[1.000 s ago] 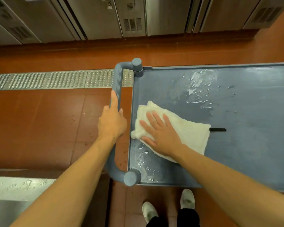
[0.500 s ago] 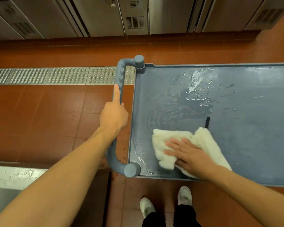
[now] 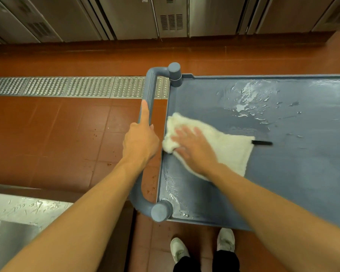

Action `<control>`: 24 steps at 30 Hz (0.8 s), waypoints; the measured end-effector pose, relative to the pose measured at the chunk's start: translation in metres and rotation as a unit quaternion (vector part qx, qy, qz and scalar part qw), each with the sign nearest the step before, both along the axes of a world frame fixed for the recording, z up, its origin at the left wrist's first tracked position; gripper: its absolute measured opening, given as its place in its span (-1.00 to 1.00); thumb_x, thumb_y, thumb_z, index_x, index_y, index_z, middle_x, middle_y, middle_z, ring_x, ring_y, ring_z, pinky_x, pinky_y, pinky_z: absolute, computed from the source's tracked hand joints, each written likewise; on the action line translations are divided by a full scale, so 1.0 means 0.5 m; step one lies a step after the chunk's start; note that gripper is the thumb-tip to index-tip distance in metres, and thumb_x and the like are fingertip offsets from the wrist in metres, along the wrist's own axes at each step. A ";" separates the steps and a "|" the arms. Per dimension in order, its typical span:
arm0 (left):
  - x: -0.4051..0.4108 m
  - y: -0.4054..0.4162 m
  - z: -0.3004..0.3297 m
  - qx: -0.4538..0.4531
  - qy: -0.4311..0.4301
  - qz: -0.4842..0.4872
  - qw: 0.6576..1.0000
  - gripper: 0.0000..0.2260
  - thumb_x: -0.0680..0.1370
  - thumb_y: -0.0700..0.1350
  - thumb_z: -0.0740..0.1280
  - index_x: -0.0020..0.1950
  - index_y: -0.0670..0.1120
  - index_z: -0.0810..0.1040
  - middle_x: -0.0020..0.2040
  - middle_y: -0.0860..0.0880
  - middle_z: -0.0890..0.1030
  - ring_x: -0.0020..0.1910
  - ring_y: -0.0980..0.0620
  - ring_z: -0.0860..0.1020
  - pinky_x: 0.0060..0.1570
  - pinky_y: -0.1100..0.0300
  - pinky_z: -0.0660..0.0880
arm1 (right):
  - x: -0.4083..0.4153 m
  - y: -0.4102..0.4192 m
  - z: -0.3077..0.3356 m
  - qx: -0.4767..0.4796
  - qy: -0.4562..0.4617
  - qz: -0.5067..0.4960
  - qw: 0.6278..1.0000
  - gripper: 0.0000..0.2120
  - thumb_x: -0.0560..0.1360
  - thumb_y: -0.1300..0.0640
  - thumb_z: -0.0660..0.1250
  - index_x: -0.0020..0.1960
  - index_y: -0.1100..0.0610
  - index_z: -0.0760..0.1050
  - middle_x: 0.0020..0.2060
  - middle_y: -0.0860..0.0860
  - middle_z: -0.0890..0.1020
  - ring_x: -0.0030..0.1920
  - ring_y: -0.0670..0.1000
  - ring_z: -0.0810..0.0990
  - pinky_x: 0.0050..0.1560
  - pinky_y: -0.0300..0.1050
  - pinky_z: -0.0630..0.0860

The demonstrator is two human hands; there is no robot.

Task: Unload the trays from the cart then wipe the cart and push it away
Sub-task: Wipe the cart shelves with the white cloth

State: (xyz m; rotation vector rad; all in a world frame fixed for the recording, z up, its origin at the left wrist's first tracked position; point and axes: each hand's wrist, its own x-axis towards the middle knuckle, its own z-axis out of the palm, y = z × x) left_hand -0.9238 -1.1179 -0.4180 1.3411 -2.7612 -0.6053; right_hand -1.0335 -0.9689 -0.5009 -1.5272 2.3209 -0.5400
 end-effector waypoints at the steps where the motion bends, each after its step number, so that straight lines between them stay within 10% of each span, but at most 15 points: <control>1: 0.001 -0.001 0.002 0.001 -0.001 0.006 1.000 -0.33 0.69 0.01 0.13 0.59 0.29 -0.28 -0.05 -0.17 0.54 -0.21 -0.17 0.55 -0.18 -0.07 0.56 | 0.039 0.004 -0.002 -0.018 -0.058 -0.004 0.998 -0.55 0.67 -0.11 0.08 0.48 0.00 0.44 0.53 0.01 0.39 0.56 0.07 0.26 0.57 0.10 0.04; 4: 0.003 0.001 0.010 0.004 -0.006 0.011 1.000 -0.34 0.70 0.01 0.13 0.60 0.28 -0.27 -0.02 -0.17 0.53 -0.19 -0.18 0.55 -0.19 -0.05 0.53 | 0.118 0.064 0.018 -0.049 -0.169 -0.014 0.984 -0.60 0.70 0.01 0.17 0.47 0.11 0.48 0.46 -0.01 0.48 0.49 -0.07 0.33 0.59 -0.12 -0.05; 6: 0.002 0.002 0.016 0.006 -0.011 0.020 1.000 -0.34 0.70 0.00 0.13 0.60 0.29 -0.27 -0.02 -0.17 0.54 -0.18 -0.18 0.56 -0.18 -0.08 0.55 | 0.159 0.103 0.038 -0.018 -0.242 -0.011 0.970 -0.72 0.71 0.05 0.18 0.16 0.13 0.64 0.19 -0.01 0.69 0.33 -0.14 0.44 0.58 -0.18 0.01; 9: 0.001 0.009 0.018 0.009 -0.015 0.026 0.999 -0.33 0.70 -0.01 0.12 0.59 0.31 -0.29 -0.02 -0.17 0.55 -0.19 -0.17 0.57 -0.17 -0.12 0.60 | 0.208 0.134 0.062 0.015 -0.311 -0.042 0.950 -0.59 0.70 0.02 0.16 -0.28 0.17 0.37 -0.31 0.08 0.56 0.10 -0.03 0.54 0.38 -0.07 0.33; 14: 0.003 0.014 0.019 0.017 -0.013 0.029 0.999 -0.33 0.69 -0.02 0.13 0.60 0.30 -0.28 -0.01 -0.15 0.55 -0.18 -0.16 0.57 -0.16 -0.12 0.59 | 0.222 0.161 0.089 0.005 -0.363 -0.080 0.928 -0.60 0.70 0.00 0.17 -0.31 0.04 0.26 -0.32 -0.10 0.38 -0.26 -0.10 0.36 -0.07 0.08 0.41; 24: 0.002 0.020 0.021 0.017 -0.004 0.024 1.000 -0.33 0.69 -0.03 0.15 0.62 0.27 -0.24 -0.01 -0.16 0.57 -0.15 -0.17 0.57 -0.21 -0.05 0.51 | 0.189 0.292 0.082 0.068 -0.340 -0.060 0.936 -0.55 0.56 -0.29 0.07 -0.27 0.06 0.27 -0.31 -0.08 0.36 -0.27 -0.08 0.32 -0.12 0.15 0.41</control>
